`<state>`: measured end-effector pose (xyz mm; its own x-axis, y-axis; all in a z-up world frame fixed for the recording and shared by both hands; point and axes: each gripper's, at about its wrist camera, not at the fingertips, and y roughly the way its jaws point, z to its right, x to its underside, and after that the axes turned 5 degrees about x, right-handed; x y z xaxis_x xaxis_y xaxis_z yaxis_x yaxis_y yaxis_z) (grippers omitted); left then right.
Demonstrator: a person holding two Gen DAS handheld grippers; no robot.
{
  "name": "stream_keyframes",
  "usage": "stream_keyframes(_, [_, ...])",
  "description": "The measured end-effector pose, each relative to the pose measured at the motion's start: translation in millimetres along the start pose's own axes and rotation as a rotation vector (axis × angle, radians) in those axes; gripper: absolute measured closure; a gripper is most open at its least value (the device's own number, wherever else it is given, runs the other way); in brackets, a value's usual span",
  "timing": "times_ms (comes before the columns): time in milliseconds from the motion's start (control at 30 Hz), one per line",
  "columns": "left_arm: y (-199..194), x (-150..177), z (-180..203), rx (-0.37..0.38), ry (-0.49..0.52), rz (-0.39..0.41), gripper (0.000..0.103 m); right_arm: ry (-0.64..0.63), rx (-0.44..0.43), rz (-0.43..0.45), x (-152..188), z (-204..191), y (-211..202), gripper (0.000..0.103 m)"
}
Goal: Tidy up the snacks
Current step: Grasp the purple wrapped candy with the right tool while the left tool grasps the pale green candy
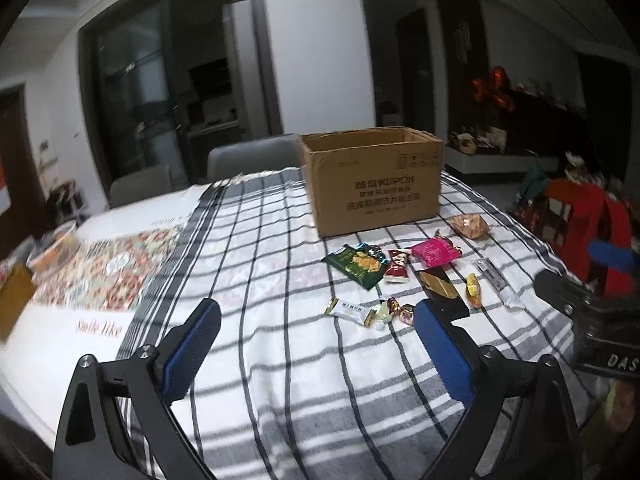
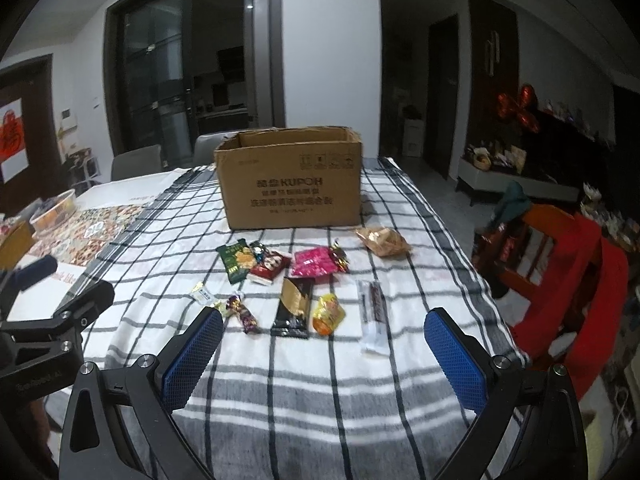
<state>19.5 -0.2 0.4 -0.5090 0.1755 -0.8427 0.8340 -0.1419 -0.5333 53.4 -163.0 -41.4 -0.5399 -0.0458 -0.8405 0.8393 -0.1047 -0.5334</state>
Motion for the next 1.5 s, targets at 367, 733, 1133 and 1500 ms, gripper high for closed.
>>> stream_keyframes(367, [51.0,-2.4,-7.8,0.131,0.093,-0.071,0.027,-0.144,-0.144,-0.002,-13.0,-36.9,49.4,0.026])
stream_keyframes(733, [103.5,5.6,4.4,0.277,0.222,-0.163,0.060,-0.230,-0.280,-0.144,6.5,-61.3,108.1,0.053])
stream_keyframes(1133, [138.7,13.3,14.7,0.375,0.244,-0.242,0.074,-0.267,-0.354,-0.225,14.9,-65.6,140.0,0.071])
stream_keyframes(1500, [146.5,14.7,19.7,0.398,0.258,-0.266,0.077,-0.246,-0.416,-0.280,19.4,-64.0,152.3,0.083])
